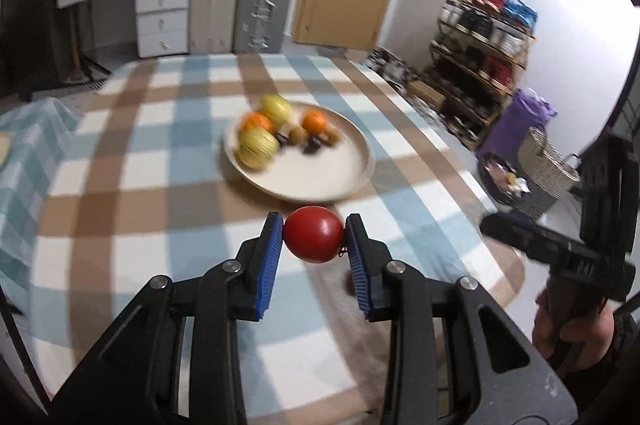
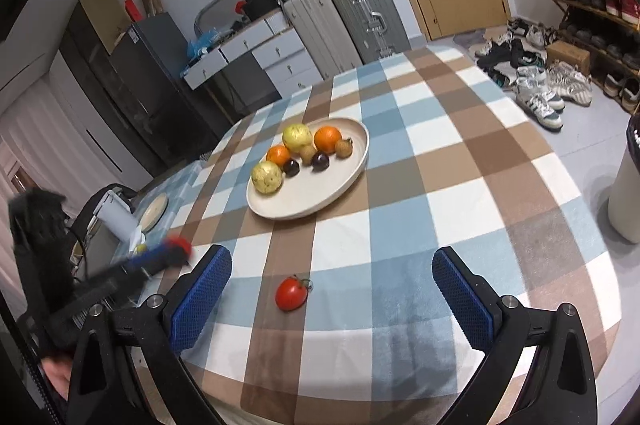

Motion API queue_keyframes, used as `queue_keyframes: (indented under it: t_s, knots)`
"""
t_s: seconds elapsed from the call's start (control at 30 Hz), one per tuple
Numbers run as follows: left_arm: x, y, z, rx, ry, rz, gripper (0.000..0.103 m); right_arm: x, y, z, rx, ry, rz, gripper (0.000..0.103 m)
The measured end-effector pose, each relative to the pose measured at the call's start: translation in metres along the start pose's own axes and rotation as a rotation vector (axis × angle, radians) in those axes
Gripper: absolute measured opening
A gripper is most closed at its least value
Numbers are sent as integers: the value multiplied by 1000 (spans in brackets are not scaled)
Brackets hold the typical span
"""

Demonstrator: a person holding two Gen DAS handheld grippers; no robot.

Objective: Organize fruits
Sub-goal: 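Close the left gripper on a red tomato and lift it, then carry the tomato to the plate while the right gripper grasps the other tomato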

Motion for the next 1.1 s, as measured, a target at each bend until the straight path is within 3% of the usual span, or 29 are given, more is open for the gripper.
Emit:
queue_keyframes:
  t_s: [0.23, 0.47, 0.53, 0.7, 0.8, 1.0, 1.1]
  knots:
    - [-38, 5, 9, 36, -20, 68, 29, -12, -8, -26, -84, -1, 44, 101]
    - [-41, 0, 11, 48, -52, 79, 29, -15, -23, -76, -253, -15, 37, 80]
    - [-40, -2, 12, 45, -57, 89, 29, -19, -30, -89, -298, -14, 45, 78]
    - [-40, -6, 10, 35, -64, 100, 29, -34, -40, -102, -321, -27, 94, 72]
    - [-39, -6, 9, 36, -65, 90, 29, -39, -41, -110, -309, -93, 123, 67]
    - [-37, -7, 5, 30, -65, 88, 29, -46, -44, -117, -315, -114, 156, 37]
    - [-36, -8, 3, 25, -65, 85, 29, -50, -46, -118, -317, -125, 198, 33]
Point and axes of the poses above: each gripper's, at about its wrist camera, not at the fingertips, and z roughly against the way its jaws point, x to its right, y to its top, the point moved 1 cm from there along -z, roughly the way its jaws point, and after that the axes turned 9 degrees about -z, right-handed, at the moved point
